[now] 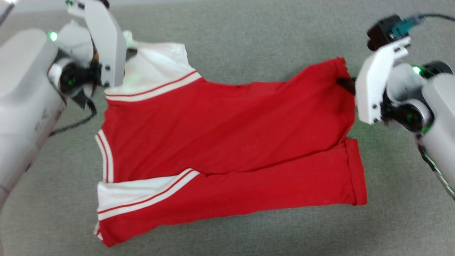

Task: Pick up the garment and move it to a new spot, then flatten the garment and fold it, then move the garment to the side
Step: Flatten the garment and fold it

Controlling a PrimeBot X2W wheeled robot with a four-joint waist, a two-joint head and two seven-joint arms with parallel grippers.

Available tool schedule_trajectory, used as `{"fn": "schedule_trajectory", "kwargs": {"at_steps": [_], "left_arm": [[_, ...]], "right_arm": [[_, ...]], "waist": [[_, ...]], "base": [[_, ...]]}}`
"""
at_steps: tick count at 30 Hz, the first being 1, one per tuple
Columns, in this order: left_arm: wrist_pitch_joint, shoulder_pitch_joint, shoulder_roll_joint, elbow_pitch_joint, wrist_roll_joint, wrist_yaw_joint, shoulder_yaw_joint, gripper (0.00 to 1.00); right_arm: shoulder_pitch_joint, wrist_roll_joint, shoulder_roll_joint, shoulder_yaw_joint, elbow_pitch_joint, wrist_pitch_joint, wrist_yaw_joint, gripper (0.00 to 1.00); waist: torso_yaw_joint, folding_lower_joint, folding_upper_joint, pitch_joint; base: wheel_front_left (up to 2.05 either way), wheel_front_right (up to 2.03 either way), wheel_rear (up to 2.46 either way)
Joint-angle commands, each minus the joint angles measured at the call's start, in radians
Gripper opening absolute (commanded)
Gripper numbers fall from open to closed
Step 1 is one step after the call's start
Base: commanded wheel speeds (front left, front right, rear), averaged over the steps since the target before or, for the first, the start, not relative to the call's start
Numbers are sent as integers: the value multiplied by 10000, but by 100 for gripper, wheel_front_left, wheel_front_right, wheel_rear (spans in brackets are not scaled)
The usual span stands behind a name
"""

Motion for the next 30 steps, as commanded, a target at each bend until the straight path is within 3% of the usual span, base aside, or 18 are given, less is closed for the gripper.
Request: {"fn": "schedule_trajectory", "kwargs": {"at_steps": [1,8,13,22,30], "left_arm": [[9,309,172,-224,-100,-20,-69,0],[147,1382,817,-1340,-542,65,-192,0],[413,2289,1232,-2250,-935,572,-287,0],[1143,3738,1763,-3618,-1551,1842,-577,0],[1821,4229,1653,-3773,-1845,2604,-769,0]], "right_arm": [[346,206,-251,124,-189,-139,-11,0],[1638,990,-1296,317,-1038,-382,-12,0],[2535,1416,-1683,119,-1464,-272,-10,0],[3513,1470,-1628,-260,-1703,204,-10,0],[3446,1079,-1207,-474,-1657,637,-12,0]], "waist": [[425,0,-1,-497],[869,0,-1,-1093],[1018,0,-1,-1267],[937,0,-1,-1302],[672,0,-1,-1179]], "base": [[0,0,0],[0,0,0],[0,0,0],[0,0,0],[0,0,0]]}}
